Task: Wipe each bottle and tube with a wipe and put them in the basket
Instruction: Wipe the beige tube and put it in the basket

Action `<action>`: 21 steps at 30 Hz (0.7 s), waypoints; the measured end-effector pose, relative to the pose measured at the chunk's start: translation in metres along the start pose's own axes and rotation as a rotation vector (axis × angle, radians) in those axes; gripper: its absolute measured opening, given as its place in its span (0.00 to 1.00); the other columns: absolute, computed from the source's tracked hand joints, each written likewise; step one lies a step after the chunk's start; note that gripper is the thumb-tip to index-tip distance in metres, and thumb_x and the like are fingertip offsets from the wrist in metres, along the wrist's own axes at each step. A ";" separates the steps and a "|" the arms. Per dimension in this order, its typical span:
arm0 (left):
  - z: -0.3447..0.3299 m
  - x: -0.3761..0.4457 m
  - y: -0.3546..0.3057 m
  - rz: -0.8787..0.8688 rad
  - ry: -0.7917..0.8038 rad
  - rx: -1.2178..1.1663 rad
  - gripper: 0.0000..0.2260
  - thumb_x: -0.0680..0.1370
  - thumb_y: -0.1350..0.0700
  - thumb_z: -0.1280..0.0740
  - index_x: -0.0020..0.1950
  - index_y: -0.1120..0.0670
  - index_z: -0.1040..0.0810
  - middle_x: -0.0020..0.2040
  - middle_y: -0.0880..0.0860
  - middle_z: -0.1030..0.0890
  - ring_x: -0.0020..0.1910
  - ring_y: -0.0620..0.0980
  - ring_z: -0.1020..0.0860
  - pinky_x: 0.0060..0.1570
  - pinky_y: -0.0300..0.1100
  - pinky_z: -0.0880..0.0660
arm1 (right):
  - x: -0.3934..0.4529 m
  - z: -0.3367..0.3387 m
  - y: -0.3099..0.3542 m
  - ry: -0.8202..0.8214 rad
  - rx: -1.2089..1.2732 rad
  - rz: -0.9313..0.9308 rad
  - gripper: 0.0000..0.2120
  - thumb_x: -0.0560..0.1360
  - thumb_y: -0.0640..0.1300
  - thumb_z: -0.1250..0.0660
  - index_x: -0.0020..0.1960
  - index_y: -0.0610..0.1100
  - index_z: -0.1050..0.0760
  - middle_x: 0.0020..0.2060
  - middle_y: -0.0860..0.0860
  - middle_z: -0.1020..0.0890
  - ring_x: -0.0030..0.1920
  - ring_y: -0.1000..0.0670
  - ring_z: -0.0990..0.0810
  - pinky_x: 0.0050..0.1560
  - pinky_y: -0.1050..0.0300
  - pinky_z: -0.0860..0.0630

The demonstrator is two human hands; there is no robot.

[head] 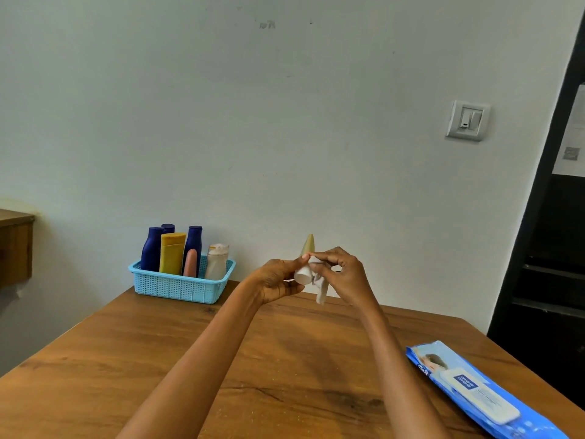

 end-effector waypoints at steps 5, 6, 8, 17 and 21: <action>0.000 0.001 -0.003 -0.017 0.025 0.060 0.18 0.66 0.50 0.27 0.48 0.61 0.20 0.42 0.57 0.19 0.40 0.50 0.23 0.33 0.39 0.22 | 0.002 0.000 0.004 -0.192 -0.023 0.011 0.09 0.74 0.41 0.31 0.54 0.45 0.19 0.43 0.53 0.23 0.47 0.55 0.23 0.42 0.69 0.29; 0.000 0.000 -0.003 -0.012 0.041 0.110 0.18 0.65 0.50 0.27 0.48 0.61 0.20 0.42 0.57 0.19 0.40 0.50 0.22 0.34 0.38 0.22 | 0.002 0.002 0.004 -0.228 -0.045 0.009 0.10 0.74 0.41 0.31 0.54 0.46 0.19 0.43 0.54 0.23 0.47 0.55 0.24 0.42 0.68 0.29; -0.001 -0.003 -0.002 0.011 0.062 0.212 0.16 0.67 0.52 0.27 0.48 0.61 0.21 0.42 0.56 0.18 0.38 0.49 0.21 0.35 0.38 0.22 | 0.001 0.006 0.000 -0.281 -0.077 -0.007 0.10 0.74 0.42 0.30 0.55 0.46 0.19 0.44 0.53 0.24 0.47 0.54 0.24 0.40 0.69 0.31; -0.016 -0.005 0.009 0.083 0.064 0.343 0.15 0.71 0.55 0.27 0.51 0.64 0.23 0.47 0.59 0.20 0.43 0.53 0.19 0.36 0.42 0.20 | -0.004 0.025 -0.016 -0.356 -0.104 -0.044 0.11 0.76 0.37 0.34 0.58 0.43 0.21 0.48 0.50 0.22 0.46 0.57 0.25 0.42 0.79 0.31; -0.004 -0.001 0.004 0.032 -0.026 0.347 0.18 0.71 0.55 0.27 0.52 0.68 0.24 0.46 0.61 0.19 0.40 0.54 0.18 0.35 0.43 0.19 | 0.002 0.003 -0.009 -0.120 -0.149 -0.012 0.12 0.75 0.35 0.35 0.55 0.46 0.19 0.45 0.54 0.21 0.44 0.61 0.25 0.43 0.77 0.31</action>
Point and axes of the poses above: each hand's wrist, its own x-axis towards the middle knuckle, its own z-axis out of the back of the hand, y = z × x, the point moved 6 cm from there along x, towards the middle knuckle
